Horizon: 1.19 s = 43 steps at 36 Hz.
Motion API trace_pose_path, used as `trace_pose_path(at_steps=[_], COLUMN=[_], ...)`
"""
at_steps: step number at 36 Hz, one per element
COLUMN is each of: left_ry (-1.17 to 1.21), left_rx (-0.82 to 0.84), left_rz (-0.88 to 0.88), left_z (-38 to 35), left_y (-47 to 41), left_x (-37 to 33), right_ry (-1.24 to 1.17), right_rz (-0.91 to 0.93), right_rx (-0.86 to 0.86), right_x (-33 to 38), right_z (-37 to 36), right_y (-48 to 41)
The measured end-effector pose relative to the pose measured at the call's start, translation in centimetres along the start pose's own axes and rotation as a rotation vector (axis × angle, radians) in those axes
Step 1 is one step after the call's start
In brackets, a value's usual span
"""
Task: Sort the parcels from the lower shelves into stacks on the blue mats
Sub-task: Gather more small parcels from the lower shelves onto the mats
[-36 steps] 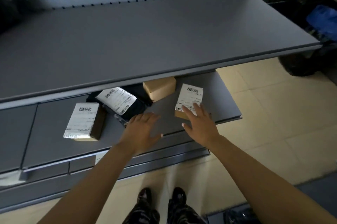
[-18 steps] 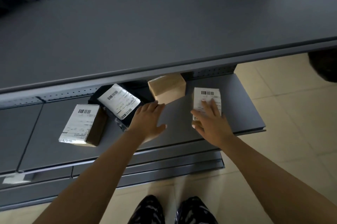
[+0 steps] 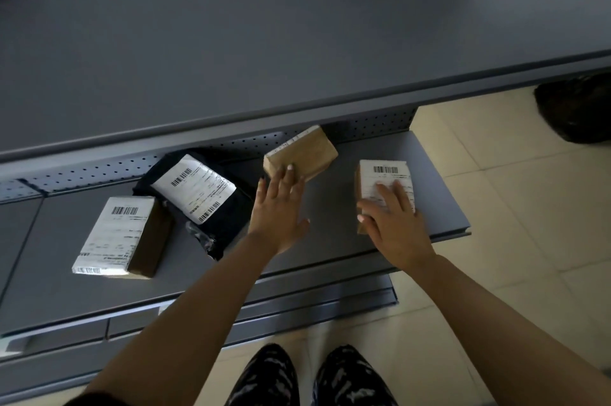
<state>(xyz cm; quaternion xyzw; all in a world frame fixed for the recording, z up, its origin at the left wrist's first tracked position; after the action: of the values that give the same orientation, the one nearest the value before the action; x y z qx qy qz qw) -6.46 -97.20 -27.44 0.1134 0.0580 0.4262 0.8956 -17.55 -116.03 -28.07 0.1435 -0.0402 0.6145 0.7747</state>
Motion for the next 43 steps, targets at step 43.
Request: trace_pose_path(at_steps=[43], left_ry=[0.253], left_rx=[0.067], left_rz=[0.057], left_z=[2.0], left_y=[6.9], left_x=[-1.3], right_ry=[0.07], right_rz=[0.073], right_rx=[0.257], right_x=[1.7], right_z=[4.9], right_y=[7.2])
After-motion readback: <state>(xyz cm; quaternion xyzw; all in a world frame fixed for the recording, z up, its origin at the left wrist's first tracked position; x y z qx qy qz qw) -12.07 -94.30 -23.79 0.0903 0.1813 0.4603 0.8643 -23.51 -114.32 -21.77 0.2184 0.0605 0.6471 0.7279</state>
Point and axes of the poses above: each hand's wrist, its own y-axis away from the middle knuckle, its own z-axis out of the back of the hand, x = y × z, the point moved 3 cm from there along -y, towards the middle knuckle, and after that the axes turned 8 degrees about x, right-handed, at the moved point
